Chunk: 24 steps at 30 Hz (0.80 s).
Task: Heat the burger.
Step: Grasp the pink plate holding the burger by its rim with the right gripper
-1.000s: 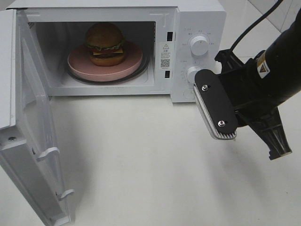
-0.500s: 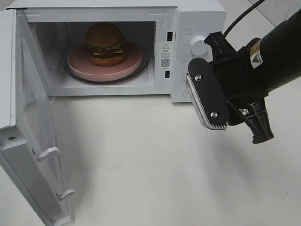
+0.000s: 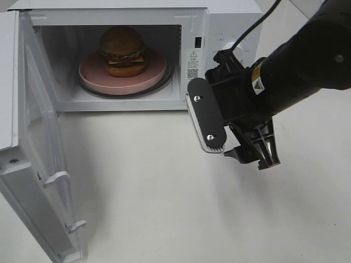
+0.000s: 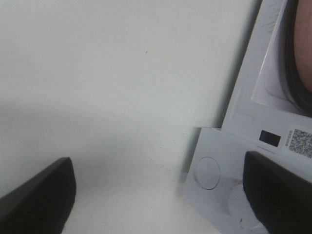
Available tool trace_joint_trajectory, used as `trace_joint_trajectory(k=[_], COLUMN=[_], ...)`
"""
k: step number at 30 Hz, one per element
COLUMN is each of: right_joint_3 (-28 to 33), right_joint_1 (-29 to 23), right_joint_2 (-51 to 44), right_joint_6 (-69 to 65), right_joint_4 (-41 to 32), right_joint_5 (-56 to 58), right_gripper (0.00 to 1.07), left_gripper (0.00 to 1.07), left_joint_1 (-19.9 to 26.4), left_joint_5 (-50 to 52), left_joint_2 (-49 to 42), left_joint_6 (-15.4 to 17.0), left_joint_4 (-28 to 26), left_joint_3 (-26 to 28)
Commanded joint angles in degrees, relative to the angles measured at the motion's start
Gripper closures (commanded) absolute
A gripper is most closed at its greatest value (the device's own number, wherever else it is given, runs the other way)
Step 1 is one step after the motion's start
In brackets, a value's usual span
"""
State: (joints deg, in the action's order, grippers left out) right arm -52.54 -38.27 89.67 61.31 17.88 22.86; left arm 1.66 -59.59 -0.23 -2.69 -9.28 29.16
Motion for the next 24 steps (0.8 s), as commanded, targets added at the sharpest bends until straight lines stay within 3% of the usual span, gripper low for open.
trace_joint_trajectory(k=[1, 24], right_joint_3=[-3.09, -21.72], right_joint_1=[-1.26, -2.46], right_joint_2=[2.46, 20.0], right_joint_6=[-2.69, -6.07], right_joint_4=[1.32, 1.38], right_joint_5=[-0.29, -3.15], right_gripper=[0.2, 0.24], left_gripper=[0.07, 0.07], left_joint_1=[0.11, 0.11], left_joint_5=[0.69, 0.69], left_joint_2=[-1.15, -1.15], left_joint_6=[0.06, 0.06], left_joint_4=[-0.23, -0.23], left_joint_3=[-0.29, -0.29])
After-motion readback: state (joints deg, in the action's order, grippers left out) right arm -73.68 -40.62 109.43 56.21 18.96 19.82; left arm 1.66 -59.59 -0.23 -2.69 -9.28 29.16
